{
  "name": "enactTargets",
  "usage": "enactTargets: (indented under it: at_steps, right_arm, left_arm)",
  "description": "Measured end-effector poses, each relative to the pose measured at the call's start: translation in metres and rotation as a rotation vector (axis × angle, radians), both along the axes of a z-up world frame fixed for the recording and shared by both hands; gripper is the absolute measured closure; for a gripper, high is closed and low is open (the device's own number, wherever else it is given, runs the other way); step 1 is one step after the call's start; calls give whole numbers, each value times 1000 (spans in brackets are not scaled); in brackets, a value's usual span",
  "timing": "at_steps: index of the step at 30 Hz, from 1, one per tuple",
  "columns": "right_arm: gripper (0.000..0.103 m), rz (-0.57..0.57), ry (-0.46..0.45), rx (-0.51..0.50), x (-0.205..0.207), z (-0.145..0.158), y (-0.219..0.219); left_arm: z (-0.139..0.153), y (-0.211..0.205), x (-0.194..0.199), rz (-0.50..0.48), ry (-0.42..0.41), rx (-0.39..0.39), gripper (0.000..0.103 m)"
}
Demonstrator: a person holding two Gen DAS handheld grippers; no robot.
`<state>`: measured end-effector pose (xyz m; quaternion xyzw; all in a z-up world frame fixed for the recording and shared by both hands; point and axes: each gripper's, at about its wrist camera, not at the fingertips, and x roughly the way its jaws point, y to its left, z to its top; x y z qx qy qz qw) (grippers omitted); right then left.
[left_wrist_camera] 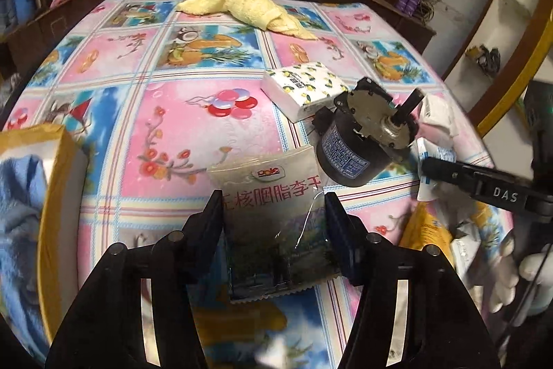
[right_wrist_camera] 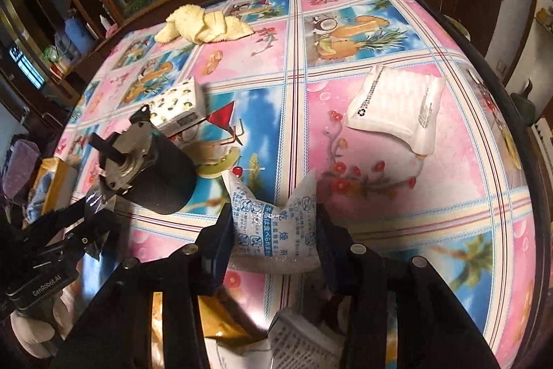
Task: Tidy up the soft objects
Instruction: 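Carry the snack bag and desiccant packet into the box and open both tools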
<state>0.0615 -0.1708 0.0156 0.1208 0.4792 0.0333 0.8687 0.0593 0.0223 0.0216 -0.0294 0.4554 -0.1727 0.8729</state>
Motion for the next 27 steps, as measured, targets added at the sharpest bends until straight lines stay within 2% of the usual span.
enactTargets:
  at_steps: [7, 12, 17, 21, 27]
  right_arm:
    - [59, -32, -130, 77, -34, 41, -10]
    - [59, 47, -189, 155, -51, 69, 16]
    - [59, 200, -215, 191, -67, 82, 83]
    - [59, 332, -226, 209, -74, 87, 147]
    - [59, 494, -221, 162, -91, 81, 229]
  left_arm:
    - [53, 43, -47, 57, -86, -111, 46]
    - [85, 95, -88, 145, -159, -155, 46]
    - [86, 150, -122, 261, -184, -190, 46]
    - [78, 190, -141, 342, -188, -173, 46]
    - [64, 241, -160, 433, -198, -213, 46]
